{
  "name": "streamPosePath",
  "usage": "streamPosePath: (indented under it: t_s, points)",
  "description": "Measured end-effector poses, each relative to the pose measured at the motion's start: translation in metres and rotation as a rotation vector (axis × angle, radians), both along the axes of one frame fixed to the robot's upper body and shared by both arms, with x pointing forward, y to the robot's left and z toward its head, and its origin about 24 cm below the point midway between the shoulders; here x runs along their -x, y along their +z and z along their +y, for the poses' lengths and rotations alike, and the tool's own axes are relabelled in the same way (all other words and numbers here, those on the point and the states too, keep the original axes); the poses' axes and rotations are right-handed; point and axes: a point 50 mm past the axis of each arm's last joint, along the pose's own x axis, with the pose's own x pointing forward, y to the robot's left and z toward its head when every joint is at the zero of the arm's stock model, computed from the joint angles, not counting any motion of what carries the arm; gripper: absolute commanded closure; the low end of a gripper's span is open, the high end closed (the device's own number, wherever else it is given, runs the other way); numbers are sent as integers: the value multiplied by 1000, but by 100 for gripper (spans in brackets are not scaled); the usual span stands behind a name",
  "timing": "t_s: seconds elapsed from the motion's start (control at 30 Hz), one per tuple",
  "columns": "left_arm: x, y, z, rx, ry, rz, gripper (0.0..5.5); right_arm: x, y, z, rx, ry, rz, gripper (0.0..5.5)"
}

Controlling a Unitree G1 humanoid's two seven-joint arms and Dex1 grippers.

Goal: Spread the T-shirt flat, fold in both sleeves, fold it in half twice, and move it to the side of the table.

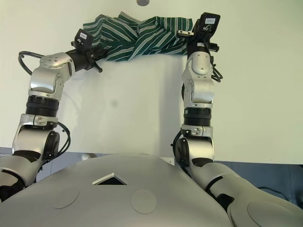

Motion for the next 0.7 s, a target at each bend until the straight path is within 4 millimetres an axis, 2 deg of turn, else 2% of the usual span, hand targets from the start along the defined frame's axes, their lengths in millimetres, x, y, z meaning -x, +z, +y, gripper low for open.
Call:
streamPosePath:
  t_s: [0.17,0.23,0.3,0.33,0.37,0.43,0.5,0.53,0.6,0.7]
  points:
    - [7,4,-7,7,-77,-45,546,0,0,0,0,2,1,550]
    - [14,18,-6,24,-141,-95,546,-1,1,-1,5,4,-2,550]
    - [17,42,-3,41,-199,-172,546,-3,4,-4,21,21,-13,550]
    - [20,72,-1,46,-274,-276,546,-8,15,-13,49,27,-43,550]
    - [24,89,0,42,-324,-324,546,-13,23,-19,65,28,-69,550]
    - [35,107,1,26,-433,-335,546,-21,32,-27,78,38,-88,550]
    - [54,122,3,-26,-578,-305,550,-31,44,-32,85,96,-112,509]
    - [62,122,4,-54,-627,-278,550,-36,47,-29,94,150,-112,490]
    - [84,109,4,-124,-758,-152,550,-47,52,-8,116,364,-77,452]
    - [94,84,4,-222,-800,-31,550,-48,40,30,109,673,25,402]
